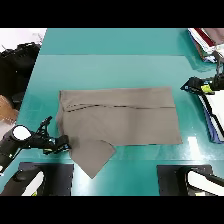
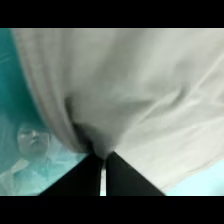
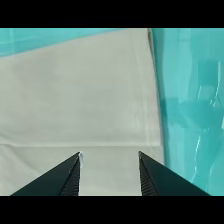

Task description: Fold the shirts.

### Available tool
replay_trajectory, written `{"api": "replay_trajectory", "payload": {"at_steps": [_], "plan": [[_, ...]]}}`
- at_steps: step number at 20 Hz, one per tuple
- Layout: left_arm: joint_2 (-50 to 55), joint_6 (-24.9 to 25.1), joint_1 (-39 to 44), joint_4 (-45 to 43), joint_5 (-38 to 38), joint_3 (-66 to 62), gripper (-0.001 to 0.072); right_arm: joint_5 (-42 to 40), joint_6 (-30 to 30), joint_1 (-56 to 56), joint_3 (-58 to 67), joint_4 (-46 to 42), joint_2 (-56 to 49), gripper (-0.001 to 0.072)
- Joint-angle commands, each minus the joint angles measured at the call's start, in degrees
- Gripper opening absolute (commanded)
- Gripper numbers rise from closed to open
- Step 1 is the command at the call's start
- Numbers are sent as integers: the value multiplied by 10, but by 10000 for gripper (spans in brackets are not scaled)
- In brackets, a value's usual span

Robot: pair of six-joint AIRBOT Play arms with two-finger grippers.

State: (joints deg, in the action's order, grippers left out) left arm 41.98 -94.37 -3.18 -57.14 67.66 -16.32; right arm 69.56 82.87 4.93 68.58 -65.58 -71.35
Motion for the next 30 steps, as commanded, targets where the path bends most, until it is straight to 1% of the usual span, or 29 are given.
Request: {"api": "replay_trajectory", "payload": {"at_steps": [1, 4, 5, 8, 9, 10, 14, 15, 16, 17, 20, 21, 22, 23, 24, 26, 28, 30], "plan": [[-2, 19, 0, 45, 11, -24, 28, 50, 0, 23, 0, -7, 1, 408], [-2, 19, 0, 24, 22, -93, 28, 135, 0, 56, -6, -62, 3, 408], [-2, 19, 0, 20, 22, -119, 28, 149, 0, 67, -28, -83, 13, 409], [-1, 18, 0, 18, 18, -171, 28, 145, 0, 106, -139, -105, 59, 418], [-2, 18, 0, 18, 18, -177, 28, 145, 0, 120, -181, -105, 75, 494], [-1, 18, 0, 18, 18, -178, 29, 145, 0, 134, -224, -104, 88, 520], [-1, 18, 0, 18, 18, -178, 29, 128, 0, 149, -345, -96, 120, 499], [-1, 18, 0, 18, 18, -178, 29, 117, 0, 146, -364, -77, 127, 453], [-1, 18, 0, 18, 18, -178, 29, 108, 0, 140, -377, -59, 133, 438], [-1, 19, 0, 18, 19, -178, 29, 96, 0, 132, -386, -46, 135, 439], [-1, 19, 0, 18, 19, -178, 29, 67, 0, 97, -396, -45, 135, 427], [-1, 21, 0, 18, 20, -178, 29, 60, 0, 86, -396, -45, 135, 380], [-1, 32, 0, 18, 20, -178, 29, 53, 0, 78, -396, -45, 135, 219], [-1, 39, 0, 18, 22, -178, 29, 49, 0, 71, -396, -45, 135, 104], [-1, 44, 0, 18, 25, -178, 29, 47, 0, 66, -393, -46, 135, 13], [-1, 44, 0, 6, 24, -186, 29, 61, 0, 63, -366, -46, 135, 14], [-1, 44, -1, -23, 22, -214, 28, 88, 0, 63, -314, -46, 135, 13], [4, 44, -1, -56, 9, -252, 28, 93, 0, 63, -251, -45, 135, 13]]}}
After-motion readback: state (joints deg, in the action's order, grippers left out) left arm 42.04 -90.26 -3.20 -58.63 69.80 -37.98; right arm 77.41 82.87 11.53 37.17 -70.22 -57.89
